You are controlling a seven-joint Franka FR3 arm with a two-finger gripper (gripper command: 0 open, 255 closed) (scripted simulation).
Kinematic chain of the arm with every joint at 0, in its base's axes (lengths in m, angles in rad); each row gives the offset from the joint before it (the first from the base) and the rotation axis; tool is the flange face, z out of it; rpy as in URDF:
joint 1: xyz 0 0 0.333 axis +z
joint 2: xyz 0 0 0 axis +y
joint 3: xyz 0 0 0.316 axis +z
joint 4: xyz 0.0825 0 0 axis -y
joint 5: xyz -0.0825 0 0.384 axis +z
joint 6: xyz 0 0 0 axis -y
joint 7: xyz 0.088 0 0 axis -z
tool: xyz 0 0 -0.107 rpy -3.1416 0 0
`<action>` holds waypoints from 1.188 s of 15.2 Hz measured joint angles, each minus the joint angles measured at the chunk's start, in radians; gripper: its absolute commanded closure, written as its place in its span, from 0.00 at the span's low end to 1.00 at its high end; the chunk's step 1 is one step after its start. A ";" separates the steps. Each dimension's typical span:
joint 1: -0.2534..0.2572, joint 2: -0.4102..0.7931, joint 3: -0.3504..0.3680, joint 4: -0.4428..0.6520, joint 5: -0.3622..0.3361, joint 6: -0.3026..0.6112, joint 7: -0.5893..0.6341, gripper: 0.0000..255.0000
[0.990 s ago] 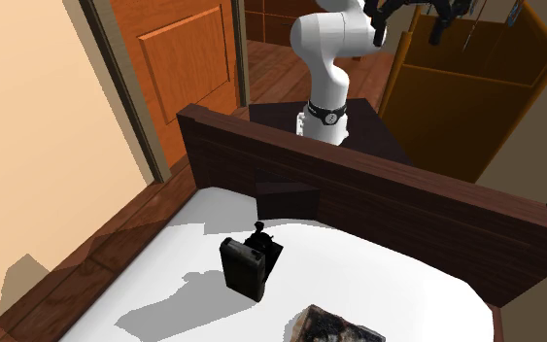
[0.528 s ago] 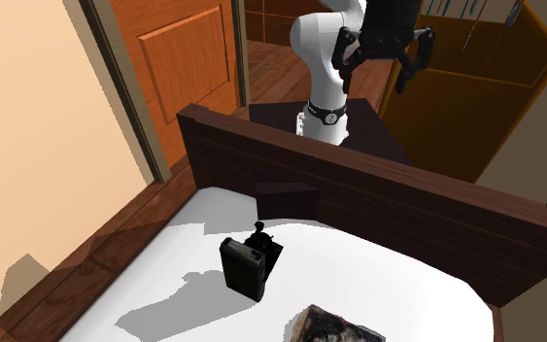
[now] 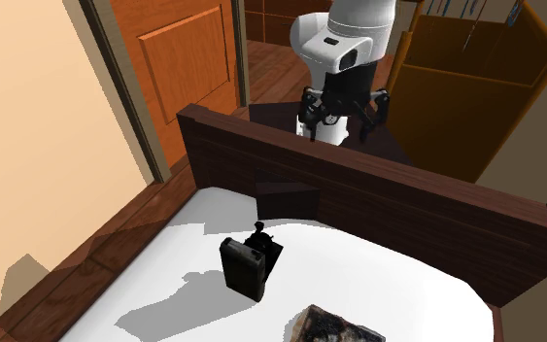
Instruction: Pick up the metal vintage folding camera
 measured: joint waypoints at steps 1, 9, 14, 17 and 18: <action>-0.006 0.029 -0.010 -0.007 -0.005 0.033 -0.007 0.00; -0.048 0.315 -0.102 0.019 -0.014 0.269 -0.089 0.00; -0.069 0.511 -0.149 0.056 0.027 0.410 -0.162 0.00; -0.088 0.637 -0.163 0.097 0.075 0.481 -0.219 0.00; -0.097 0.685 -0.163 0.120 0.098 0.502 -0.241 0.00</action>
